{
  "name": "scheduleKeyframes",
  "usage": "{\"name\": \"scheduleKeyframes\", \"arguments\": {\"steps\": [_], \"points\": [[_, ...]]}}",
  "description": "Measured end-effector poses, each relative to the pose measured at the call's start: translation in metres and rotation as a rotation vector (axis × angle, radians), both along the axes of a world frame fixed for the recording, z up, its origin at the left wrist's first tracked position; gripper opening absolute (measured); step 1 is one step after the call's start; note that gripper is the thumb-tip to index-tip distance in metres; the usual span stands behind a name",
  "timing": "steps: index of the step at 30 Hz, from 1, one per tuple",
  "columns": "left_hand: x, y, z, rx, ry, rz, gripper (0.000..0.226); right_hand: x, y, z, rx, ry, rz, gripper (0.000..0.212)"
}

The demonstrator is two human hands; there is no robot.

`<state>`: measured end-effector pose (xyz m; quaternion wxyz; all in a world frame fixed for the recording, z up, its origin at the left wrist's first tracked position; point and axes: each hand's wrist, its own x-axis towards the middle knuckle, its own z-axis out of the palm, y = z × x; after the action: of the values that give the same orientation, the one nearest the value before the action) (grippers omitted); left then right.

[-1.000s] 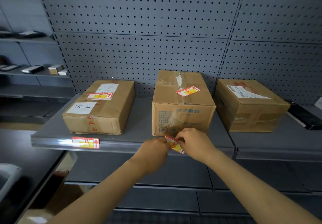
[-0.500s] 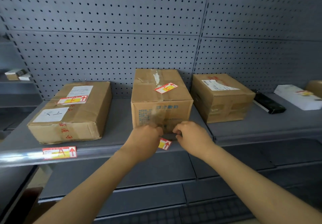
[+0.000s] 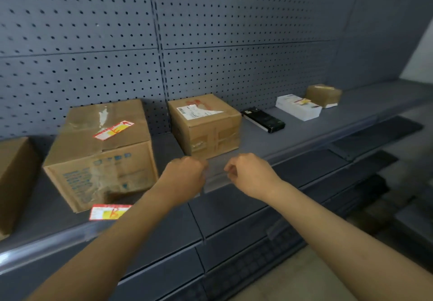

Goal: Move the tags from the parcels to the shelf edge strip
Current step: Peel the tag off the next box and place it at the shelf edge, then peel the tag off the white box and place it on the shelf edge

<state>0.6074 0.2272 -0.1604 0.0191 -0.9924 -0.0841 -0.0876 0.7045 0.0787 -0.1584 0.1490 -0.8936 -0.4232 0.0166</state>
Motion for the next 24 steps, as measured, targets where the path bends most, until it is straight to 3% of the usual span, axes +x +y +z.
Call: {"name": "scheduleKeyframes", "arguments": {"steps": [11, 24], "points": [[0.148, -0.123, 0.008, -0.132, -0.036, -0.183, 0.022, 0.118, -0.137, 0.001, 0.015, 0.007, -0.165, 0.024], [0.327, -0.166, 0.018, -0.151, 0.000, -0.289, 0.019, 0.264, -0.187, 0.000, -0.051, 0.011, -0.295, 0.020]]}}
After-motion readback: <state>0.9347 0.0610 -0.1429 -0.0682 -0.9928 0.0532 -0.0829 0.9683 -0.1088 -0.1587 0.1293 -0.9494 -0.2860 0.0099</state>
